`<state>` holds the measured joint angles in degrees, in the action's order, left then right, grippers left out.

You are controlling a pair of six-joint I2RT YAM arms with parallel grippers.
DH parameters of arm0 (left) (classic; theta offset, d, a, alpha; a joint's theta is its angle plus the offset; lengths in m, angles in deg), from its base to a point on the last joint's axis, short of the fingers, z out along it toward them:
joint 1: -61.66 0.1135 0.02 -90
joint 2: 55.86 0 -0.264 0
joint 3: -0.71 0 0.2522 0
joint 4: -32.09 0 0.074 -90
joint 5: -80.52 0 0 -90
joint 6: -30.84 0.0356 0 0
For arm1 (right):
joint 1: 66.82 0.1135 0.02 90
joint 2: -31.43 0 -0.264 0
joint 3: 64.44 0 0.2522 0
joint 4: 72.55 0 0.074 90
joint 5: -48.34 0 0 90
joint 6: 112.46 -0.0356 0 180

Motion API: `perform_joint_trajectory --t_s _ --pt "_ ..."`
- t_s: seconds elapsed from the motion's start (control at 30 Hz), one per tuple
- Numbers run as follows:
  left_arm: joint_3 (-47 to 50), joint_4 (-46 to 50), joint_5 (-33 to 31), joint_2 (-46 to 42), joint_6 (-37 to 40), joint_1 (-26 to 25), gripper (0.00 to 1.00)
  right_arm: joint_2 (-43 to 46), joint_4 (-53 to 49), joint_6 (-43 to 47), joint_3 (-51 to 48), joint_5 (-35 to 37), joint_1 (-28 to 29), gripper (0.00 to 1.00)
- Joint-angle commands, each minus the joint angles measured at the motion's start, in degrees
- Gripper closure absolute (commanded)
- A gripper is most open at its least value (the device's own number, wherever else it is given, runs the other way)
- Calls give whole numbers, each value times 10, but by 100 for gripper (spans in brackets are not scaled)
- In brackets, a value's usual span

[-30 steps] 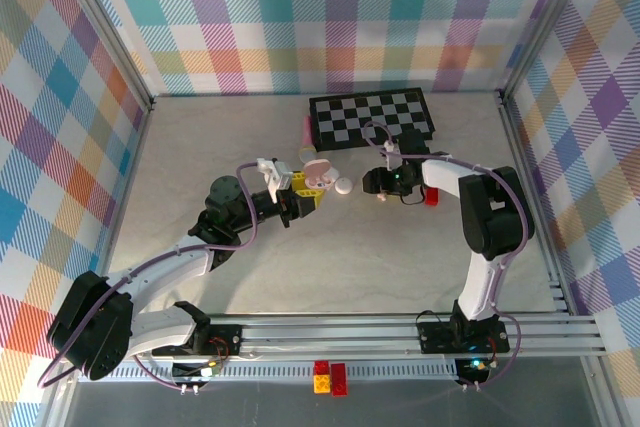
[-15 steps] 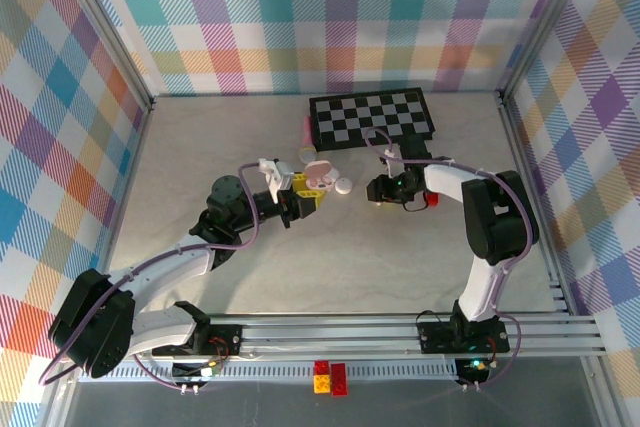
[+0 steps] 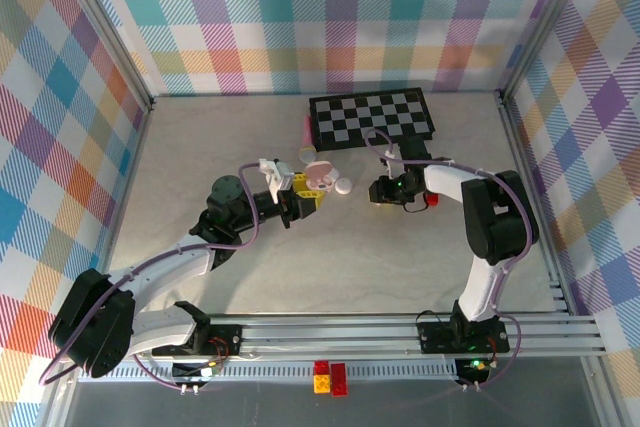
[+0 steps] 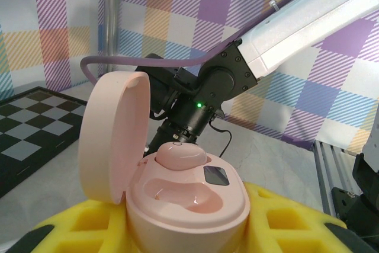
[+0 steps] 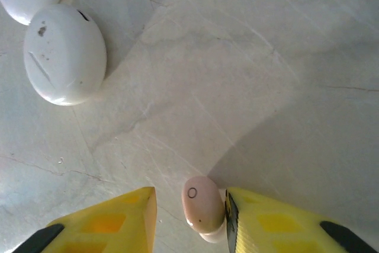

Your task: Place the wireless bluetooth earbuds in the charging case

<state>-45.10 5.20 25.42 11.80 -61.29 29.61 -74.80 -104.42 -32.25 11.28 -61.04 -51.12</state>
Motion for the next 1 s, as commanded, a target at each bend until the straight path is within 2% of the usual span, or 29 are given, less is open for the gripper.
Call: perform_joint_trajectory --t_s 0.0,0.13,0.63,0.77,0.97 --pt "-9 -21 6 -7 3 7 67 -10 -21 -3 16 17 -2 65" --pt "-8 -22 7 -7 3 7 67 -14 -31 -10 23 32 -1 65" --pt "-5 -22 7 -9 3 7 67 -14 -19 -19 26 20 -1 78" --pt "-5 -22 5 -9 3 7 67 1 -12 -21 16 20 -1 82" --pt "-5 -25 -5 -5 7 7 67 52 0 -25 -12 15 0 82"
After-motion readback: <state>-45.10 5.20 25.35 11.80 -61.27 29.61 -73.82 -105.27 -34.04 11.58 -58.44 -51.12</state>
